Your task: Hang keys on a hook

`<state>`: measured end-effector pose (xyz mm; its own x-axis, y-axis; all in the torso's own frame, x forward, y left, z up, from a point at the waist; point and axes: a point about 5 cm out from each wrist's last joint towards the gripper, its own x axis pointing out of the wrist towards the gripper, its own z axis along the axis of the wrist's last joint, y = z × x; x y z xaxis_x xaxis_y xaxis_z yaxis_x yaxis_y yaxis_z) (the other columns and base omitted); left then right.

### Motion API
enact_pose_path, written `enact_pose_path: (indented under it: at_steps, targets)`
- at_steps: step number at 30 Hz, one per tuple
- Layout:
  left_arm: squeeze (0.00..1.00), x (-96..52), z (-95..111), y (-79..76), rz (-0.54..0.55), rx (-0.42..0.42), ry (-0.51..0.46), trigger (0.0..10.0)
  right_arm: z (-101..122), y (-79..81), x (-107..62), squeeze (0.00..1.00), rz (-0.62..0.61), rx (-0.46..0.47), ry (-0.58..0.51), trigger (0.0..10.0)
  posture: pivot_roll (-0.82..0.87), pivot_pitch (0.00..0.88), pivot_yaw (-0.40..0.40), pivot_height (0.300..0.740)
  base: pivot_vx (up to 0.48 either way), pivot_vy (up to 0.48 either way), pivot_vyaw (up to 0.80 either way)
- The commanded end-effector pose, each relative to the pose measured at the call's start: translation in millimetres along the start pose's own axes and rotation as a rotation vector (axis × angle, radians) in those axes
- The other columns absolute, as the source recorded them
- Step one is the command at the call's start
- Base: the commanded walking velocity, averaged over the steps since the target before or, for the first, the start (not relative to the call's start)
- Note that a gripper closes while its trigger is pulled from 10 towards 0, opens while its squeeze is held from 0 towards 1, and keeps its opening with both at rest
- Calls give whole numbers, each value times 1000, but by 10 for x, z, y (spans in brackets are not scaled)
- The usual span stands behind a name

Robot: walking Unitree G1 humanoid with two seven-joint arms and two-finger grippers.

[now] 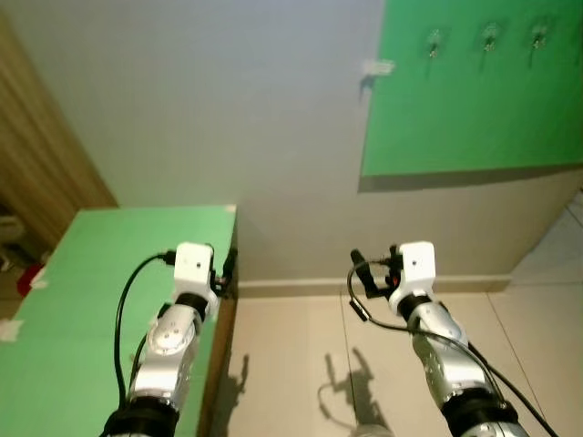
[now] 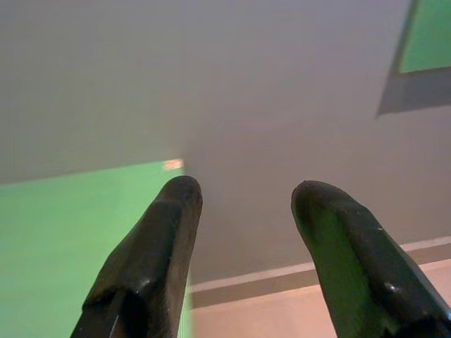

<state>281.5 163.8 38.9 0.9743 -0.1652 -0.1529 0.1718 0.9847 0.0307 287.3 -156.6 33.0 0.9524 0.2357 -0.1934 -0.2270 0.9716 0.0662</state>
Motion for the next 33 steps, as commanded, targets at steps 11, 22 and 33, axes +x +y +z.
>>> enact_pose_path:
  at_steps: [11,22,33]
  targets:
    - [0,8,5,87,29,-7,7,10000,26,50,29,0,38,-24,-15,10000,-189,0,89,740,437,0,70]
    - [0,-10,-48,88,47,31,44,10000,-4,72,0,0,53,-4,-14,10000,-184,0,85,740,73,27,688]
    - [0,-49,-97,19,36,63,54,10000,-58,24,-80,0,40,1,-7,10000,-194,0,92,740,0,0,626]
